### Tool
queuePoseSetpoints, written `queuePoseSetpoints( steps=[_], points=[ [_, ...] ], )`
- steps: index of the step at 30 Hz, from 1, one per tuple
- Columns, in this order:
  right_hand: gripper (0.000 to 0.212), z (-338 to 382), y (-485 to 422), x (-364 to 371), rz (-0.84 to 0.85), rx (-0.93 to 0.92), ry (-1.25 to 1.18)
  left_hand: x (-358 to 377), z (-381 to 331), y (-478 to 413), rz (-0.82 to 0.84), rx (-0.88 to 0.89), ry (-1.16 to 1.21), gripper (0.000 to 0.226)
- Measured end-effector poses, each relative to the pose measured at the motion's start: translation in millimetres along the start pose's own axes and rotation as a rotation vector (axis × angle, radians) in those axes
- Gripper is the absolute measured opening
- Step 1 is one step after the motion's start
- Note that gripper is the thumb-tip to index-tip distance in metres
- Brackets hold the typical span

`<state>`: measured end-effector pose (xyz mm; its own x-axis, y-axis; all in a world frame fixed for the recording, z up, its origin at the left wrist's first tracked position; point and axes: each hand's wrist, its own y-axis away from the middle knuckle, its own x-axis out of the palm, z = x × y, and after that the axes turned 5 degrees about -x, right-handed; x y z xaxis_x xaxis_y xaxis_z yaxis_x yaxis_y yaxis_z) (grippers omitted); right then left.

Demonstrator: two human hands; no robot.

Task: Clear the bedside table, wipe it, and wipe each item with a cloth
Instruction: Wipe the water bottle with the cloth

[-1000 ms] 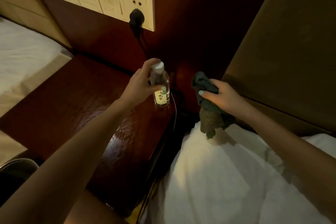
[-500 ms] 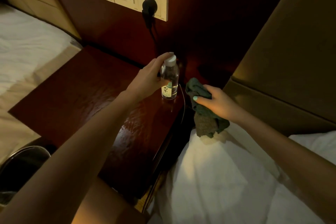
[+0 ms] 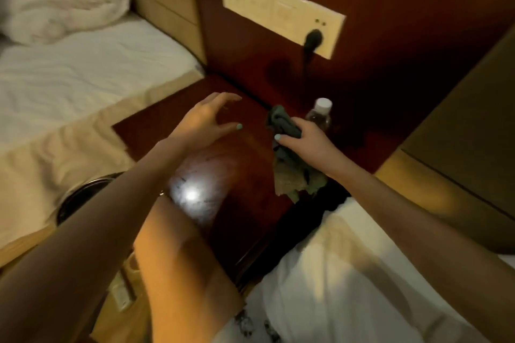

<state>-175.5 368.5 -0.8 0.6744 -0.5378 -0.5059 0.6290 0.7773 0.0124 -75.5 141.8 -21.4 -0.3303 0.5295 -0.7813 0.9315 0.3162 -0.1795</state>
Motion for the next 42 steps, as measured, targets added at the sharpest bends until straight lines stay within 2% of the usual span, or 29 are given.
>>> queuePoseSetpoints(
  steps=[7, 10, 16, 22, 28, 34, 38, 42],
  points=[
    [0.027, 85, -35, 115, 0.149, -0.134, -0.106, -90, 76, 146, -0.300, -0.311, 0.005, 0.052],
    [0.024, 115, -44, 176, 0.277, -0.158, -0.149, -116, 103, 209, -0.368, -0.465, -0.014, 0.049],
    [0.037, 155, -56, 308, 0.471, -0.126, -0.221, -139, 158, 316, -0.453, -0.753, -0.019, 0.045],
    [0.037, 141, -54, 426, 0.582, 0.014, -0.155, -101, 220, 391, -0.585, -1.016, 0.090, 0.052],
    [0.038, 76, -54, 509, 0.669, 0.125, -0.013, -34, 299, 420, -0.723, -1.297, 0.317, 0.059],
    [0.036, 39, -78, 577, 0.710, 0.055, 0.091, 27, 379, 422, -0.739, -1.377, 0.384, 0.062],
    [0.036, 21, -110, 609, 0.653, 0.115, 0.018, 62, 423, 440, -0.736, -1.445, 0.360, 0.059],
    [0.037, -6, -130, 629, 0.644, 0.156, 0.045, 93, 467, 443, -0.673, -1.487, 0.454, 0.074]
  ],
)
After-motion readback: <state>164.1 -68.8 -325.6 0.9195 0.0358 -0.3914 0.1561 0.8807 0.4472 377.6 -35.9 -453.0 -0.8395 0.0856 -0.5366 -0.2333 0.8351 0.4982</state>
